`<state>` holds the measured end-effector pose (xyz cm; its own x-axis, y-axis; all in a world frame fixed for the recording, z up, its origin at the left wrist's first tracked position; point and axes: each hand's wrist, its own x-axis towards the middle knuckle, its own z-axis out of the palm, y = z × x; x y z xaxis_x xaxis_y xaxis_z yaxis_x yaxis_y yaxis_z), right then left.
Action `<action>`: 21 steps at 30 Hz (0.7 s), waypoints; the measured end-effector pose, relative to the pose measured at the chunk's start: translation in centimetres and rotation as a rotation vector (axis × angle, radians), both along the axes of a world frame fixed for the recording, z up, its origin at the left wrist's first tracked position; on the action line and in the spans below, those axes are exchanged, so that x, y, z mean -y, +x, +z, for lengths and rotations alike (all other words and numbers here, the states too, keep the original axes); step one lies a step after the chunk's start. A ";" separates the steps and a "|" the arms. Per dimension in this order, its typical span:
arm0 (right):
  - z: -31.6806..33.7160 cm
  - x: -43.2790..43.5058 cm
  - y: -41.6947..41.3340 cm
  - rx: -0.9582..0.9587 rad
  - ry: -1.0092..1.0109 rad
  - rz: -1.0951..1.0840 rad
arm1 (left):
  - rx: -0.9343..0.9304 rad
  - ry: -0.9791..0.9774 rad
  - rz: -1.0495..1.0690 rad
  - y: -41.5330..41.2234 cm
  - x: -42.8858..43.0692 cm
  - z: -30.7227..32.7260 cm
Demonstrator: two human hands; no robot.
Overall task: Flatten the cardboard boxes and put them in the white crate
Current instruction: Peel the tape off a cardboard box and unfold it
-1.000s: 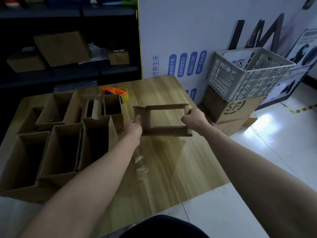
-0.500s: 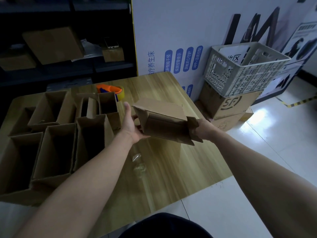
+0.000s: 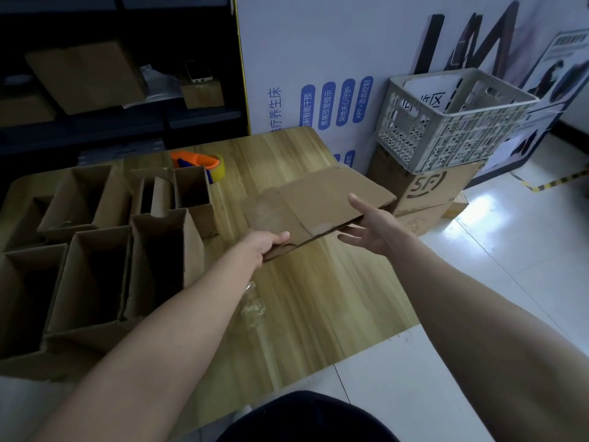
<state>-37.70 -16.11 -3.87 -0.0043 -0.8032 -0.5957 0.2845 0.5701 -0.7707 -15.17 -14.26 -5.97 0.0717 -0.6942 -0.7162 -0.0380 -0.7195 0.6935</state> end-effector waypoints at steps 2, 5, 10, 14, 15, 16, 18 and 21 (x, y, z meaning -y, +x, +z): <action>-1.4 0.5 0.7 0.028 0.031 -0.127 | -0.043 0.014 -0.018 -0.9 0.0 0.0; -3.2 0.9 0.7 -0.183 0.070 -0.191 | -0.043 0.104 -0.163 -1.6 -1.0 -0.5; -3.3 1.4 -0.9 -0.496 0.035 -0.200 | 0.305 -0.008 0.031 0.3 -0.6 -2.4; -3.8 1.7 -1.4 -0.604 -0.055 0.043 | 0.291 -0.039 -0.082 0.8 -0.5 -2.8; -4.0 1.7 -1.4 -0.652 -0.042 0.084 | 0.240 -0.006 -0.102 0.6 -0.7 -3.0; -4.2 1.7 -1.2 -0.723 -0.021 0.129 | 0.207 0.017 -0.104 0.3 -1.0 -3.4; -4.9 1.4 -1.1 -0.847 0.006 0.261 | 0.181 0.044 -0.094 -0.5 -1.6 -4.5; -6.6 0.5 -1.1 -0.942 0.023 0.520 | 0.190 0.079 -0.133 -1.8 -2.7 -5.8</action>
<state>-38.81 -16.60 -10.42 -0.1306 -0.8275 -0.5461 -0.6992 0.4674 -0.5410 -17.00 -11.56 -11.76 0.1218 -0.6485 -0.7514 -0.2602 -0.7514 0.6064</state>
